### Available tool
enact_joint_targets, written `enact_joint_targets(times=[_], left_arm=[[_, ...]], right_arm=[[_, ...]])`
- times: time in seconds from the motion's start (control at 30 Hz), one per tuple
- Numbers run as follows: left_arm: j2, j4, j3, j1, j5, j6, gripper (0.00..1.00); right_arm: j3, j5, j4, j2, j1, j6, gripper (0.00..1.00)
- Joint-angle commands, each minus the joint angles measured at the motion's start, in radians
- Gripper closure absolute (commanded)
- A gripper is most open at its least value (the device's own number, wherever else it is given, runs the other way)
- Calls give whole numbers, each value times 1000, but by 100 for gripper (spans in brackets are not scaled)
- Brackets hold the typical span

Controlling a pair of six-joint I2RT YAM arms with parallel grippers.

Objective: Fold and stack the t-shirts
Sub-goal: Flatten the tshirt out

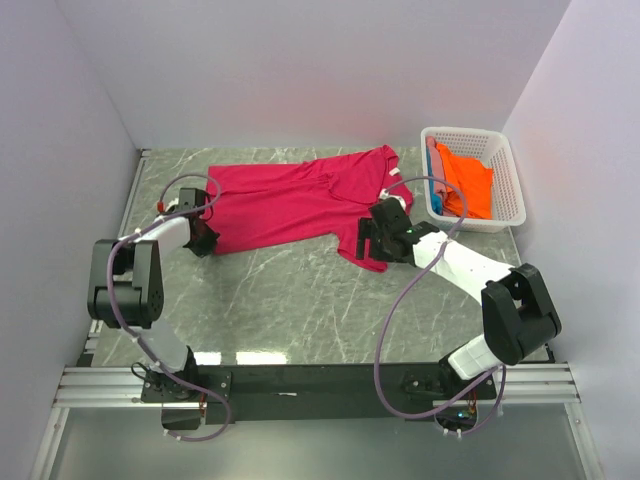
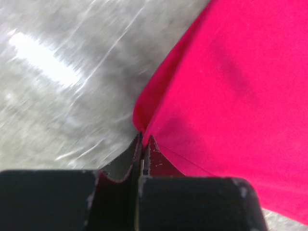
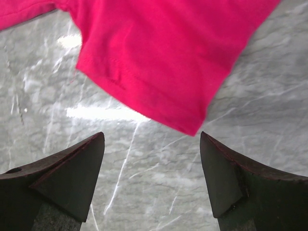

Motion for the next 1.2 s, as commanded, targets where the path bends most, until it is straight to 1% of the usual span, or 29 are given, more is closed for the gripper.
enact_joint_targets(times=[0.0,0.17,0.27,0.37,0.47,0.63,0.67,0.8,0.83,0.87,0.9,1.03,1.17], left_arm=[[-105,7,-53,3,-39,16,99],[-239,30,-97,3,-76,-29,99],[-269,18,-102,2,-103,-38,99],[-273,24,-105,2,-116,-36,99],[-263,41,-106,2,-105,-18,99],[-279,71,-117,-8,-108,2,99],[-283,70,-116,-9,-113,5,99],[-288,70,-116,-11,-131,5,99],[-288,71,-116,-12,-124,7,99],[-285,73,-116,-12,-123,8,99],[-285,70,-113,-12,-125,10,99],[-283,58,-103,-14,-148,10,99],[-286,58,-103,-17,-148,5,99]], right_arm=[[3,8,-11,-40,31,12,14],[-23,37,-51,-55,72,38,14],[-78,25,-24,-88,77,56,14],[-98,25,13,-89,77,70,15],[-81,35,32,-45,78,67,16],[-8,187,-6,42,69,74,18],[5,190,-14,67,63,81,18],[-9,145,41,84,19,70,24],[-23,122,77,87,6,64,28],[-27,59,90,95,-15,58,37],[-29,36,93,101,-23,62,39],[-75,-15,122,95,-26,73,40],[-107,-21,113,93,-27,100,41]])
